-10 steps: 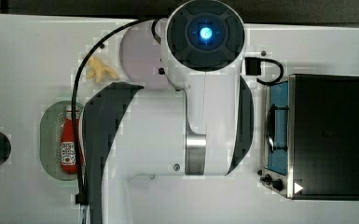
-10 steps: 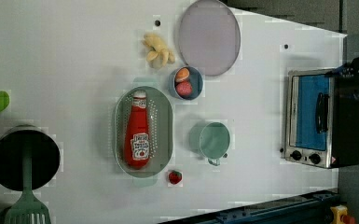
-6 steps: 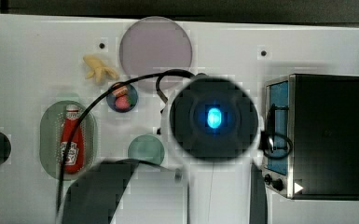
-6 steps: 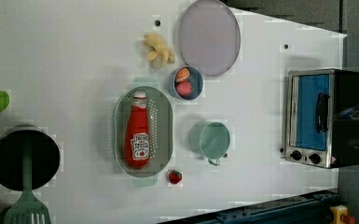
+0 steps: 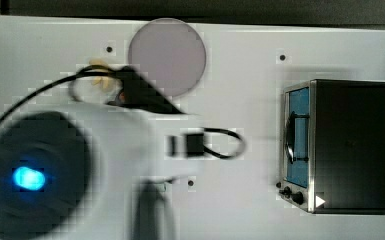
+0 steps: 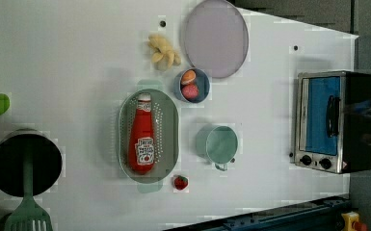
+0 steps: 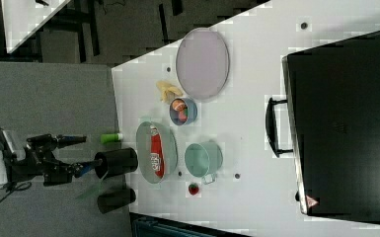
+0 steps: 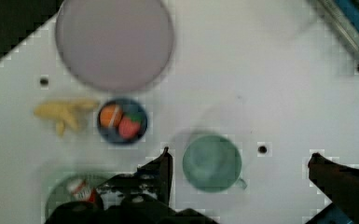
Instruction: Pick ketchup from strainer and place it on the table
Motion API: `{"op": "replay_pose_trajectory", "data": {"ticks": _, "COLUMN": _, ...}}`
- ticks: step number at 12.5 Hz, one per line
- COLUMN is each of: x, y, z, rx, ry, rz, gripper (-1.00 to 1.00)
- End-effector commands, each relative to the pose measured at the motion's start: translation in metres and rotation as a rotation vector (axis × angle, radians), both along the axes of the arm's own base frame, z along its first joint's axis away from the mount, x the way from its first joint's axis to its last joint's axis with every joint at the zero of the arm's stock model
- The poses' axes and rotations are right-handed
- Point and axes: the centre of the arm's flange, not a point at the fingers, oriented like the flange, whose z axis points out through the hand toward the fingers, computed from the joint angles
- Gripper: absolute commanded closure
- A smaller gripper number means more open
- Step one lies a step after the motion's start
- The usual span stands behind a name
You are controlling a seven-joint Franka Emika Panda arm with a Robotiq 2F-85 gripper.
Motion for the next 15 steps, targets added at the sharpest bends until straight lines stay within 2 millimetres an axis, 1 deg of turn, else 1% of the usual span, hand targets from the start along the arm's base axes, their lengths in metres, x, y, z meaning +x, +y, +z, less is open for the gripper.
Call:
{"op": "replay_pose_trajectory", "data": {"ticks": 1, "x": -0.011, "y": 0.101, "z": -0.054, "rx": -0.014, "ry": 0.088, "rz": 0.153, "gripper": -1.0}}
{"op": "replay_pose_trajectory", "data": {"ticks": 3, "x": -0.025, "y": 0.151, "z": -0.069, "rx": -0.023, "ry": 0.095, "rz": 0.248, "gripper": -1.0}}
{"op": "replay_pose_trajectory", "data": {"ticks": 5, "x": -0.04, "y": 0.193, "z": -0.088, "rx": -0.019, "ry": 0.113, "rz": 0.332, "gripper": -1.0}}
{"op": "replay_pose_trajectory", "data": {"ticks": 6, "x": -0.049, "y": 0.211, "z": -0.101, "rx": -0.016, "ry": 0.127, "rz": 0.373, "gripper": -1.0}}
{"op": "replay_pose_trajectory", "data": {"ticks": 8, "x": -0.063, "y": 0.238, "z": -0.133, "rx": -0.002, "ry": 0.144, "rz": 0.436, "gripper": -1.0}}
{"op": "replay_pose_trajectory", "data": {"ticks": 9, "x": -0.069, "y": 0.247, "z": -0.152, "rx": 0.008, "ry": 0.145, "rz": 0.461, "gripper": -1.0}}
{"op": "replay_pose_trajectory", "data": {"ticks": 11, "x": -0.081, "y": 0.258, "z": -0.194, "rx": 0.037, "ry": 0.135, "rz": 0.496, "gripper": -1.0}}
{"op": "replay_pose_trajectory", "data": {"ticks": 13, "x": -0.087, "y": 0.259, "z": -0.236, "rx": 0.074, "ry": 0.105, "rz": 0.515, "gripper": -1.0}}
{"op": "replay_pose_trajectory", "data": {"ticks": 15, "x": -0.091, "y": 0.254, "z": -0.273, "rx": 0.087, "ry": 0.063, "rz": 0.552, "gripper": -1.0}}
